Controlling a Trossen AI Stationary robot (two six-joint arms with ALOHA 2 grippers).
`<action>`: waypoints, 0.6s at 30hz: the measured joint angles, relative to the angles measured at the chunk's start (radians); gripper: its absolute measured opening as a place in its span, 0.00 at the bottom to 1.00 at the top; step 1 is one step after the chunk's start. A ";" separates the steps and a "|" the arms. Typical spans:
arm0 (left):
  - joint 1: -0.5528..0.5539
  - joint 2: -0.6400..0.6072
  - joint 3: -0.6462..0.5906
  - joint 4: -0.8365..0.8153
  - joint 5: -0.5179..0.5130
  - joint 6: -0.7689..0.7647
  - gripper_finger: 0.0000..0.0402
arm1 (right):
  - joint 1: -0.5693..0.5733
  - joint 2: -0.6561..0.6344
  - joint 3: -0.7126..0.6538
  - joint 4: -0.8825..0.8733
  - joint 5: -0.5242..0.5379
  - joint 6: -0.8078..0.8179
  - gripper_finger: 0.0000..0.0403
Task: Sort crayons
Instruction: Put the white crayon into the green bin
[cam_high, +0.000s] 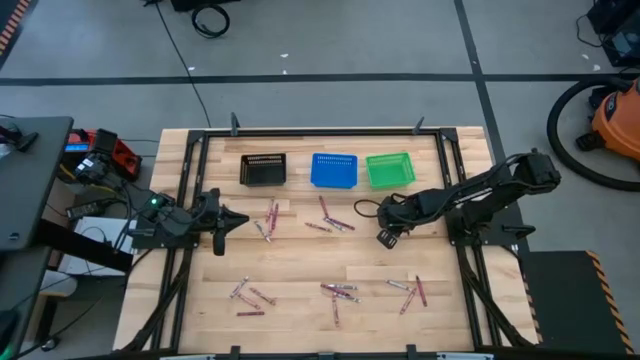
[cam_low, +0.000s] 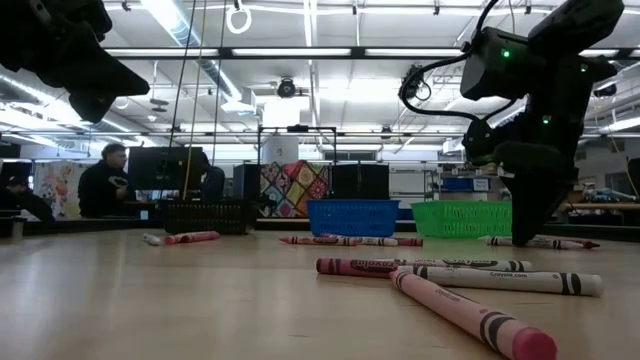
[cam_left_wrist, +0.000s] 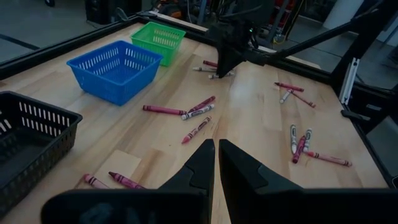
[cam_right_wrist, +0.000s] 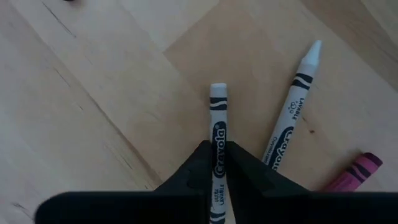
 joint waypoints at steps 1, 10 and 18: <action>0.000 0.000 0.000 -0.002 0.000 0.000 0.08 | 0.000 0.000 0.000 0.000 -0.001 0.001 0.07; 0.000 0.000 0.000 -0.015 0.000 0.000 0.08 | -0.001 -0.036 -0.006 0.036 -0.025 0.002 0.05; 0.000 0.006 0.000 -0.016 -0.001 0.000 0.08 | -0.037 -0.130 -0.007 0.038 -0.036 0.001 0.05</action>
